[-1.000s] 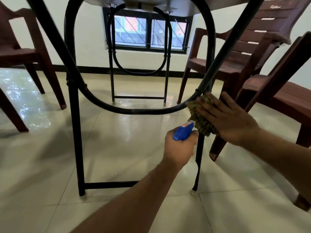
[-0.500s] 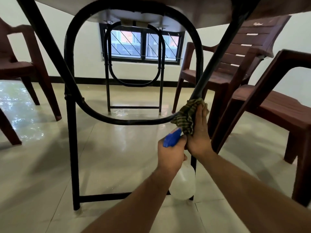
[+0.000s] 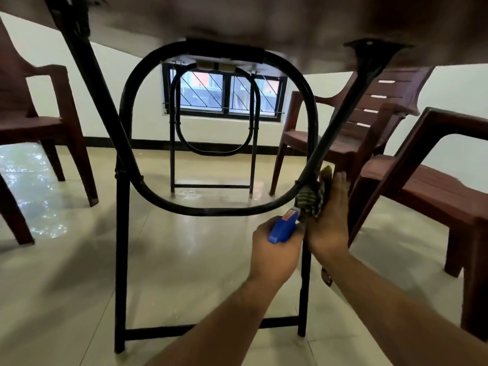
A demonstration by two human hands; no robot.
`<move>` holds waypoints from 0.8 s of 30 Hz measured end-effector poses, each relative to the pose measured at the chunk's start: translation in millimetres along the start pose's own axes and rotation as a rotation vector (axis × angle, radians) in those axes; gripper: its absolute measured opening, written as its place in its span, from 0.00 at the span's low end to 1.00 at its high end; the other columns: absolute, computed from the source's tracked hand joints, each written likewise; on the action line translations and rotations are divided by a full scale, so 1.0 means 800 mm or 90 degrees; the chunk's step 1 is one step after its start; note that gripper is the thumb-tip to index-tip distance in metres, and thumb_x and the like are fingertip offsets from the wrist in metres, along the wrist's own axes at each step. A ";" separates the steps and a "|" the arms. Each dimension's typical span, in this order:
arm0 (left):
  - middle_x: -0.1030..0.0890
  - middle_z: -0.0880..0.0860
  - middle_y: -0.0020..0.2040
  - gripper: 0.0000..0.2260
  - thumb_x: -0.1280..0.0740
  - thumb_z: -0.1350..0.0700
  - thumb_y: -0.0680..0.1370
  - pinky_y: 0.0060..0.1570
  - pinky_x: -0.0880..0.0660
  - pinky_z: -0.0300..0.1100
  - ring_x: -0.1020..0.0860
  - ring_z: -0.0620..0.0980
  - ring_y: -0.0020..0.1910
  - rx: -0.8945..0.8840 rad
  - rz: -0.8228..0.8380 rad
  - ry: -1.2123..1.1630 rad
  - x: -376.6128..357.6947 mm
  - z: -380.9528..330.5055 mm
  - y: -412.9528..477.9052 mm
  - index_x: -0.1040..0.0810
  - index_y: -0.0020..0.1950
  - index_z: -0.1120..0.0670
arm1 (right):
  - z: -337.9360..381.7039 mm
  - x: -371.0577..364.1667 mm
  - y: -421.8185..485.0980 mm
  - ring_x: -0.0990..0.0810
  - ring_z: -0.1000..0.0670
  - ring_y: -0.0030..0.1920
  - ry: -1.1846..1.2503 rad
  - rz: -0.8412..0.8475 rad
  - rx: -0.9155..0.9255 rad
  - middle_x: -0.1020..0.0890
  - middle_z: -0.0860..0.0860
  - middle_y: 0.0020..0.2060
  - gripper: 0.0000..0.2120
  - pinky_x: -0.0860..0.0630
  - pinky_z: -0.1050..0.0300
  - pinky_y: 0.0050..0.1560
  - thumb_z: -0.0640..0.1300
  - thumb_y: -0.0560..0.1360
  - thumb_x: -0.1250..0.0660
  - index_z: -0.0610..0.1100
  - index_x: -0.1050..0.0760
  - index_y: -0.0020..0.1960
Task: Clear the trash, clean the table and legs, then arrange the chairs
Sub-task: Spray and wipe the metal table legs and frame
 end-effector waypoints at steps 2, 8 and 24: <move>0.20 0.58 0.35 0.03 0.29 0.58 0.77 0.35 0.23 0.39 0.25 0.48 0.31 -0.029 0.001 -0.025 -0.004 -0.019 0.001 0.20 0.45 0.55 | 0.032 0.023 0.001 0.60 0.46 0.80 -0.181 -0.094 0.171 0.56 0.49 0.81 0.47 0.56 0.47 0.78 0.39 0.71 0.29 0.46 0.54 0.82; 0.21 0.47 0.34 0.04 0.28 0.56 0.78 0.41 0.19 0.41 0.22 0.41 0.32 -0.083 0.003 -0.059 -0.002 -0.057 0.000 0.22 0.46 0.49 | 0.012 -0.018 0.001 0.68 0.36 0.77 -0.792 0.206 0.526 0.57 0.40 0.79 0.37 0.62 0.38 0.78 0.49 0.79 0.37 0.41 0.56 0.78; 0.20 0.61 0.39 0.02 0.29 0.58 0.78 0.36 0.22 0.38 0.24 0.49 0.33 -0.038 0.022 -0.014 -0.010 -0.038 -0.013 0.20 0.46 0.55 | 0.087 0.001 0.026 0.55 0.39 0.80 -0.793 0.139 0.630 0.47 0.39 0.79 0.27 0.58 0.42 0.78 0.41 0.80 0.49 0.37 0.43 0.78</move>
Point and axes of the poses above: each hand's wrist, its own y-axis towards the middle knuckle, its own x-axis out of the back of the hand, z = x × y, the point moved 7 cm from there along y, towards the middle knuckle
